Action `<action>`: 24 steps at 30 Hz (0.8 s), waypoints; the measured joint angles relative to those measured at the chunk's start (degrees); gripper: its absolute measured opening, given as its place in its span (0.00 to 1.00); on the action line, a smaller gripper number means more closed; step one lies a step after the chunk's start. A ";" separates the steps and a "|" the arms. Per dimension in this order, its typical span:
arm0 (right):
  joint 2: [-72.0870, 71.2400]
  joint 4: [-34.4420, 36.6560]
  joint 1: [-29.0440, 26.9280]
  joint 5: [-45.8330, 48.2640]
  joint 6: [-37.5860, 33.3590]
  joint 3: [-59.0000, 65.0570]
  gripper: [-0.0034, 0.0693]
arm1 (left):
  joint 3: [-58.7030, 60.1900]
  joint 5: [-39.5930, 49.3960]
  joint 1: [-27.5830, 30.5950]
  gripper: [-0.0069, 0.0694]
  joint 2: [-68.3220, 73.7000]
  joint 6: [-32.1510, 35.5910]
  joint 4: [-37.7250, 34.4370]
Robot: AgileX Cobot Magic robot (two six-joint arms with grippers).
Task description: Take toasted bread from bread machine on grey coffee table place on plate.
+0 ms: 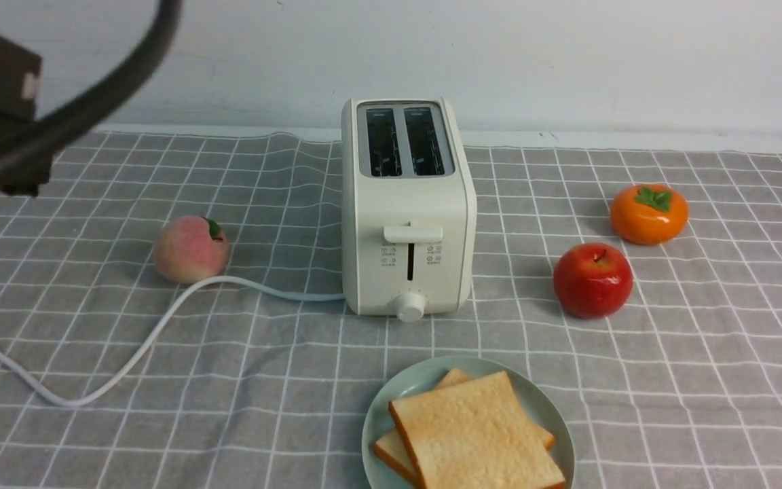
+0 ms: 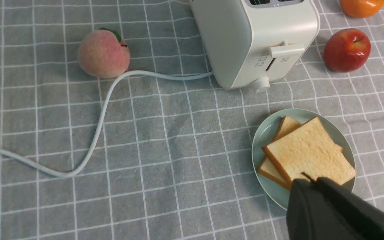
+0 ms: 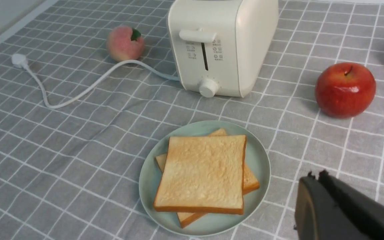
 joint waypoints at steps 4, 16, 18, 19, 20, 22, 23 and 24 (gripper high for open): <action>-3.12 -0.19 0.28 -4.13 0.42 2.61 0.05 | 8.68 0.00 0.00 0.07 -7.18 -3.67 -0.90; -18.22 -2.17 1.69 -7.86 2.75 12.56 0.02 | 33.94 0.00 0.00 0.07 -32.20 -8.72 -9.73; -18.46 -3.05 1.69 -7.87 2.75 13.29 0.02 | 36.64 -0.61 0.00 0.07 -35.13 -8.03 -8.95; -18.46 -3.73 1.69 -7.87 2.79 13.67 0.02 | 38.70 -2.70 0.00 0.07 -36.81 -7.37 -7.79; -18.46 -4.07 1.69 -8.00 2.81 13.72 0.02 | 39.94 -5.92 0.00 0.07 -37.39 -6.79 -6.91; -18.46 -4.26 1.69 -8.31 2.86 13.72 0.02 | 41.01 -9.81 0.00 0.07 -37.59 -6.38 -5.72; -18.46 -4.26 1.69 -8.31 2.86 13.72 0.02 | 41.08 -10.20 0.00 0.07 -37.59 -6.38 -5.60; -18.46 -4.28 1.69 -8.36 2.86 13.72 0.02 | 41.36 -12.22 0.00 0.07 -37.59 -6.30 -5.11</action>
